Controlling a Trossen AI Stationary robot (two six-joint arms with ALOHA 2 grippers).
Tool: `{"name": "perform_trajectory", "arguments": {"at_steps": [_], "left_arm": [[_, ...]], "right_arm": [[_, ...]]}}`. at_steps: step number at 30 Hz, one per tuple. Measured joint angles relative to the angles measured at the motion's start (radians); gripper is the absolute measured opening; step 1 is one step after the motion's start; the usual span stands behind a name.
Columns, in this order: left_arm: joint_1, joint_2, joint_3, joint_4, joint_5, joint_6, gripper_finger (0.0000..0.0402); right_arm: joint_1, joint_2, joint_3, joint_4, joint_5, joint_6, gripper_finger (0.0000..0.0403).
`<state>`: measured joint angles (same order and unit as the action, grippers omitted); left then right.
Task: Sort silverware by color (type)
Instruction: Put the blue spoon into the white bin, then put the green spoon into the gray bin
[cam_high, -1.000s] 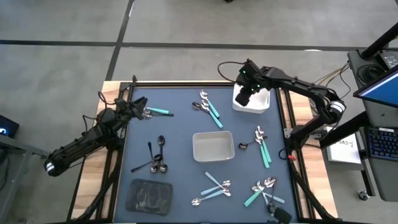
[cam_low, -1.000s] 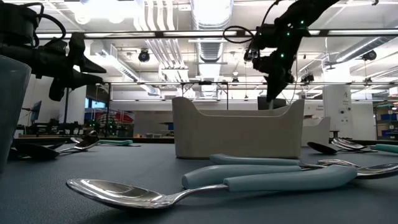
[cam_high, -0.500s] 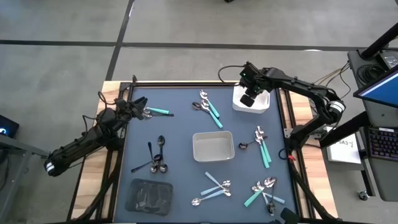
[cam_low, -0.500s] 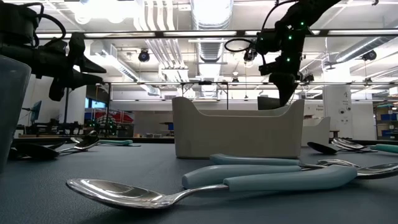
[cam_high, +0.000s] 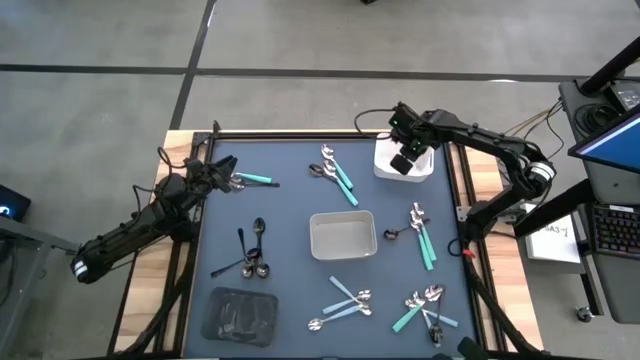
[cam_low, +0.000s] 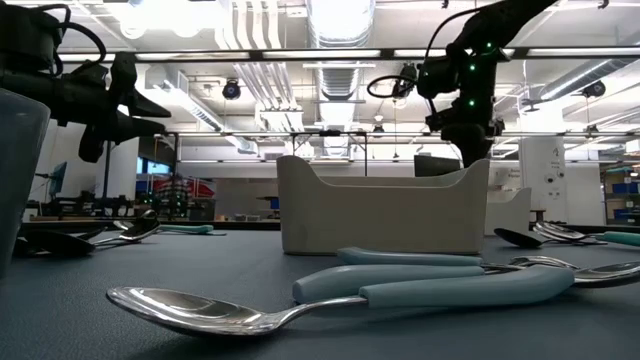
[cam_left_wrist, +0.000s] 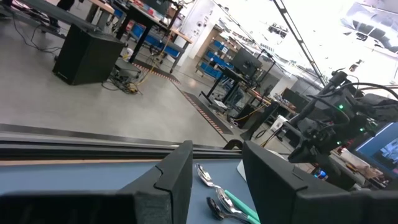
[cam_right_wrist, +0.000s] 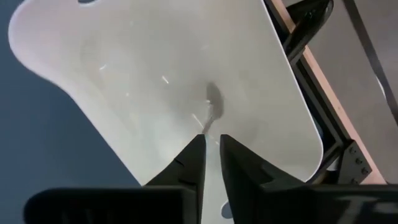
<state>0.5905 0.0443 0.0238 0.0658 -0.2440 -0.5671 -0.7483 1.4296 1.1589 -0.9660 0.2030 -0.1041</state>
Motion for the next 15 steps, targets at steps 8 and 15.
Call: {"name": "perform_trajectory", "arguments": {"at_steps": [8,15], "left_arm": [[0.0,0.0,0.0,0.0,0.0,0.0,0.0123],[0.0,0.0,0.0,0.0,0.0,0.0,0.0123]], "right_arm": [[-0.001,0.0,0.0,0.006,0.0,0.006,0.0078],[-0.001,0.0,0.0,-0.05,-0.082,0.174,0.0131]]}}
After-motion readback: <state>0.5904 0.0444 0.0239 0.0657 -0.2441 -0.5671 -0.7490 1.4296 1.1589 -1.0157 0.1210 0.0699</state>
